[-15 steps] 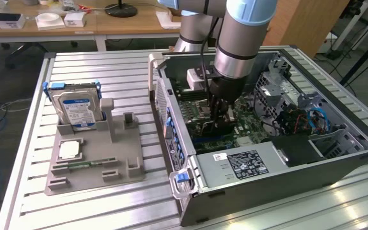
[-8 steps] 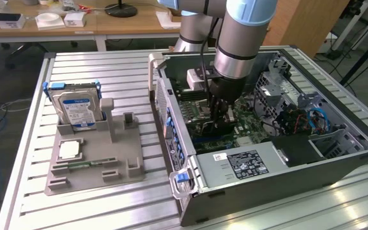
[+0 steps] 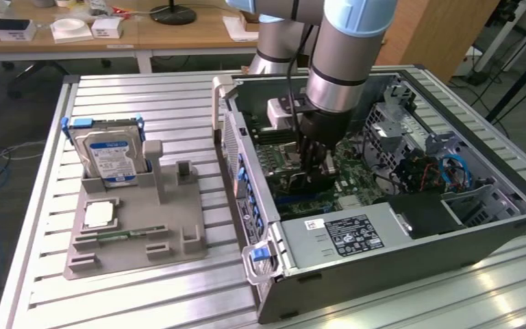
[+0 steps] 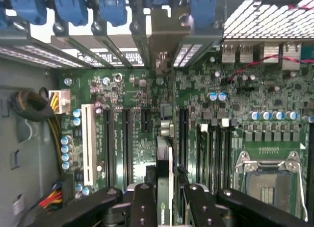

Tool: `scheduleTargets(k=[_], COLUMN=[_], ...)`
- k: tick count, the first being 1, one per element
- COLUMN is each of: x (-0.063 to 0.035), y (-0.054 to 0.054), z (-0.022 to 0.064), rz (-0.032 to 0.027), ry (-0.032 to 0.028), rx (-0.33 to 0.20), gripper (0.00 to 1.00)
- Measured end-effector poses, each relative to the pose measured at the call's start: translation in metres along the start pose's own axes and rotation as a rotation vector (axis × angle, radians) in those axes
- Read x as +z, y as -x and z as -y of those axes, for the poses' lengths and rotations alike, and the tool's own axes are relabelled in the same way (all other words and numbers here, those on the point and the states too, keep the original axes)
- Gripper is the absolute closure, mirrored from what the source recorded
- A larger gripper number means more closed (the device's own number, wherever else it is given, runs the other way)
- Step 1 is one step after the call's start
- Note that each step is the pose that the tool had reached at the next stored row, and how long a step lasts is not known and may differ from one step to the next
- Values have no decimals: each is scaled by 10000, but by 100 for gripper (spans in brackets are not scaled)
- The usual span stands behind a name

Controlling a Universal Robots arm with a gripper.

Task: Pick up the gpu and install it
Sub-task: 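Insert the gpu into the slot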

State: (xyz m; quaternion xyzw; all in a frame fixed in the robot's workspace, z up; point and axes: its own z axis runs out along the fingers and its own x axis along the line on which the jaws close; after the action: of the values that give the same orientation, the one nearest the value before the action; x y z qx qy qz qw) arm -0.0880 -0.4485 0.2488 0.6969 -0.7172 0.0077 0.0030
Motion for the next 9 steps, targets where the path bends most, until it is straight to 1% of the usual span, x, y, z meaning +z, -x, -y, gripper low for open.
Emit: scheduleTargets(k=[2, 9], x=[-12, -13], y=[-4, -4], z=[-1, -1], rz=[-23, -24], ry=[8, 9], rx=[0, 0], gripper=[74, 74])
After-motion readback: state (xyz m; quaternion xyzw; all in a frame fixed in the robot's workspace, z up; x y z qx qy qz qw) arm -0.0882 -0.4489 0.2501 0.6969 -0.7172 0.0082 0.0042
